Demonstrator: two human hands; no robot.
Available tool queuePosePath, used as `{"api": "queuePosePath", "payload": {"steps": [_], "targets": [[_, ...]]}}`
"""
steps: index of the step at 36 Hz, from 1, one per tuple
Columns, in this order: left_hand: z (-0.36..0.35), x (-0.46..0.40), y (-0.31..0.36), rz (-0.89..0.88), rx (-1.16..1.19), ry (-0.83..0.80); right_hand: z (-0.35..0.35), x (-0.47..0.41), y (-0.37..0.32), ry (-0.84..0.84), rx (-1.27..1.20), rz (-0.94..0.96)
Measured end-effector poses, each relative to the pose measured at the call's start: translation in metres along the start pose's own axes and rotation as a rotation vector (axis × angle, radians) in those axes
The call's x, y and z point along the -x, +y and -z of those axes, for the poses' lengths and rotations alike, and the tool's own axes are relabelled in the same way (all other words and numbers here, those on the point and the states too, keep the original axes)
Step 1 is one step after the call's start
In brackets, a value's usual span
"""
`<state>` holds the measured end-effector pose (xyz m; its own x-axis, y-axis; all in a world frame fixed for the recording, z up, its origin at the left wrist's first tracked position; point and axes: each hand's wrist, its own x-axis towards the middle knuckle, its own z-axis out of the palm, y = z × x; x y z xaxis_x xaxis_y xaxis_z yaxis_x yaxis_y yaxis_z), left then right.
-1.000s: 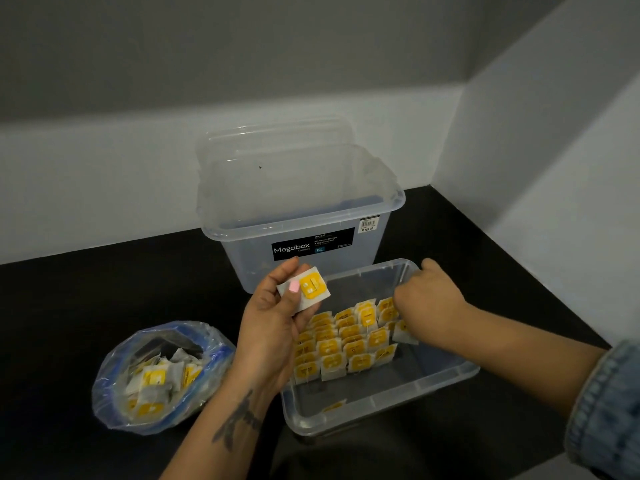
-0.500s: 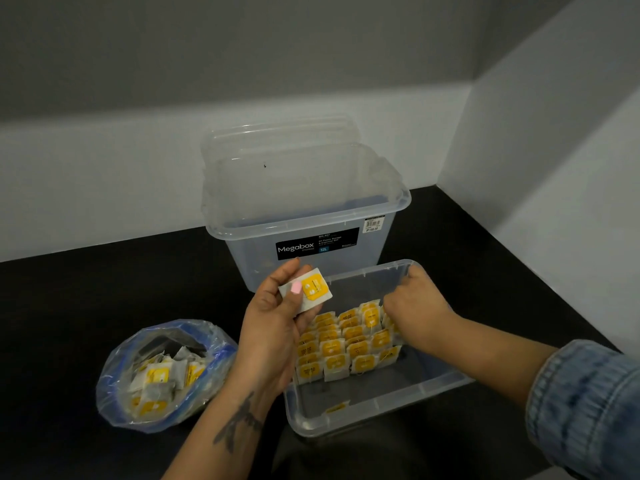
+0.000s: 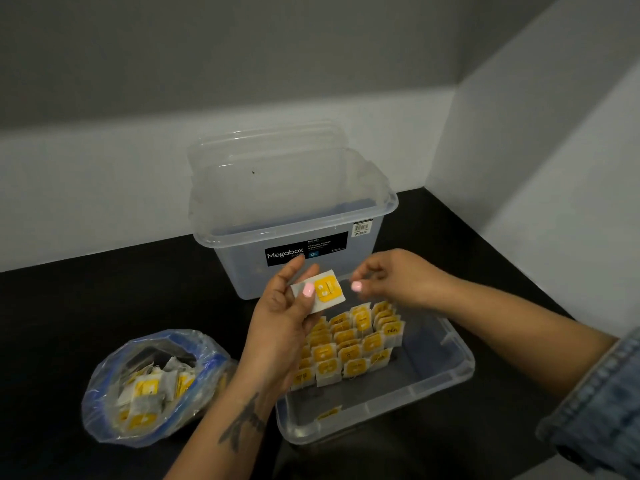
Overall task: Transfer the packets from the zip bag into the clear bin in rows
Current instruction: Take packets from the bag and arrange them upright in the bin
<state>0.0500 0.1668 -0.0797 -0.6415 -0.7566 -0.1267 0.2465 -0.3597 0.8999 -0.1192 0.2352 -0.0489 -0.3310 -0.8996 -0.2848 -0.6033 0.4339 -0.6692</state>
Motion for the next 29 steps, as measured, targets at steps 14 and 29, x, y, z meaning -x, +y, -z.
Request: {"api": "queuePosePath", "payload": {"steps": [14,29], "targets": [[0.001,0.0,-0.005,-0.158,-0.384,-0.055,0.03,0.017,0.002,-0.002,0.174,0.012],[0.006,0.0,-0.006,-0.23,-0.452,0.004,-0.014,0.007,0.04,-0.021,1.266,0.129]]}}
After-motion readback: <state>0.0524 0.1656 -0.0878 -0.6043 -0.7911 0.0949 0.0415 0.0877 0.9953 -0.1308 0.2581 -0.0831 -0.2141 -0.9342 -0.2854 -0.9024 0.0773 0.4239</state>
